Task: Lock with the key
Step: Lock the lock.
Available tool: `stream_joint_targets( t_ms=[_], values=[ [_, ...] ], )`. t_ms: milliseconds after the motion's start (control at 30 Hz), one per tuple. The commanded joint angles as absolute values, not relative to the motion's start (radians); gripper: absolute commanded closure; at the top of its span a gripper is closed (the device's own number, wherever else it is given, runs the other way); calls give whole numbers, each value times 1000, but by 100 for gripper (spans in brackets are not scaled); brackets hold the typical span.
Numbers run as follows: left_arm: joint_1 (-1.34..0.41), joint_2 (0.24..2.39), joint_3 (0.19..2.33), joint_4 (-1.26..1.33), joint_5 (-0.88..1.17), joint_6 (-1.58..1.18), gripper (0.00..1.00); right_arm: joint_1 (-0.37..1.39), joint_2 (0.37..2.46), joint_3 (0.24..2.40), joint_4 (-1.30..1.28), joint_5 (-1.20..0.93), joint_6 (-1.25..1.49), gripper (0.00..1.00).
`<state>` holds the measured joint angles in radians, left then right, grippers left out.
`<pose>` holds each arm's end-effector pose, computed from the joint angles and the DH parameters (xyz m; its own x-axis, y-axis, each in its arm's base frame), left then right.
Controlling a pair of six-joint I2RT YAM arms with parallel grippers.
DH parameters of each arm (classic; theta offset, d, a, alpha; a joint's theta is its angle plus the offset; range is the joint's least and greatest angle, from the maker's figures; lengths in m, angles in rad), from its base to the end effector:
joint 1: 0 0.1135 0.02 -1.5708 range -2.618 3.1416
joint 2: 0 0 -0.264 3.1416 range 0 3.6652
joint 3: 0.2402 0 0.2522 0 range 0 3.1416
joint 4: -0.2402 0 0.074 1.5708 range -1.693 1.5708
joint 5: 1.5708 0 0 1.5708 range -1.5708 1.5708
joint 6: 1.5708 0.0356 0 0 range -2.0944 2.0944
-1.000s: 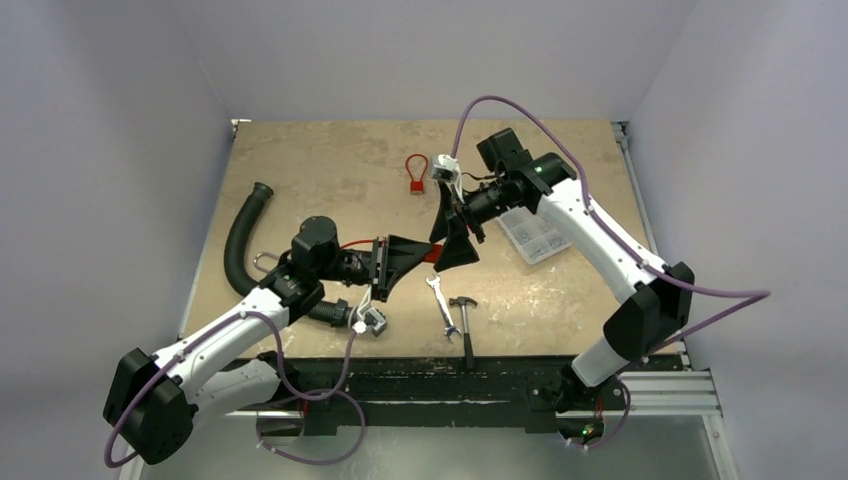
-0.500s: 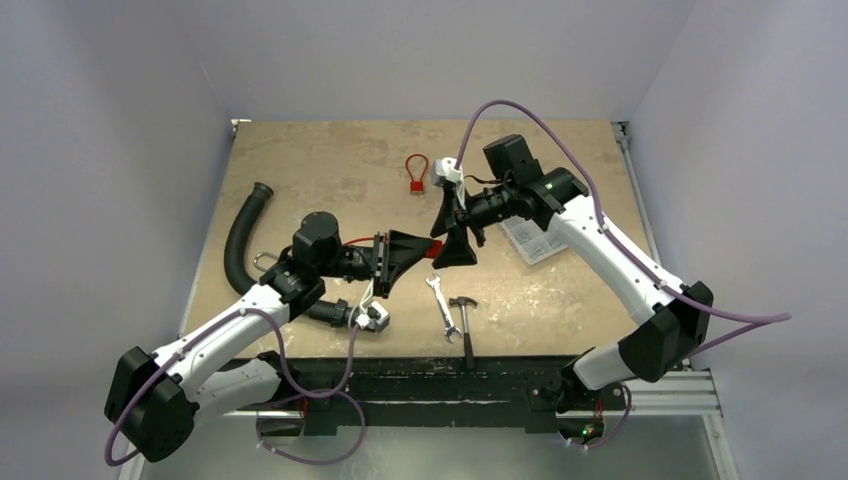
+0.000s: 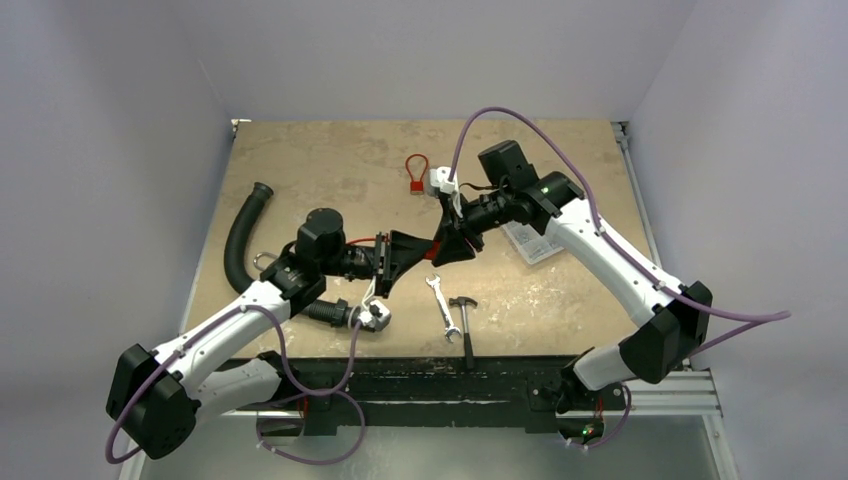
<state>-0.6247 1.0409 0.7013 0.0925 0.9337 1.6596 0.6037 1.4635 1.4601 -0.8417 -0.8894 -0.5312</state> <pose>0.1697 -0.1576 0.2930 0.9939 0.0139 -0.1098 0.1107 -0.1449 0.9832 0.2320 0.1936 0.3630 -0.1349 -0.4806 -0.8665 -0.9861 -0.0203 0.1647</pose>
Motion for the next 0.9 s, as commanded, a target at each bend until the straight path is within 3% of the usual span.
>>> stream_joint_targets(
  t_ms=[0, 133, 200, 300, 433, 633, 733, 867],
  values=[
    [-627, 1045, 778, 32, 956, 1672, 94, 609, 1420, 1459, -818, -855, -555, 79],
    [-627, 1040, 838, -88, 912, 1597, 53, 605, 1422, 1456, -766, -847, -490, 100],
    [-627, 1027, 853, -116, 867, 1520, 30, 598, 1417, 1453, -741, -820, -479, 100],
    [-625, 999, 909, -179, 791, 1335, 14, 569, 1402, 1439, -683, -787, -447, 100],
    [-620, 987, 1017, -280, 670, 1030, 3, 500, 1409, 1469, -667, -776, -451, 100],
    [-526, 1120, 1353, -467, 638, 399, 1, 460, 1419, 1525, -698, -724, -542, 100],
    [-360, 1254, 1549, -610, 747, 219, 6, 447, 1409, 1550, -732, -690, -640, 100],
    [-151, 1378, 1696, -783, 945, 212, 8, 446, 1385, 1582, -801, -653, -787, 100]
  ],
)
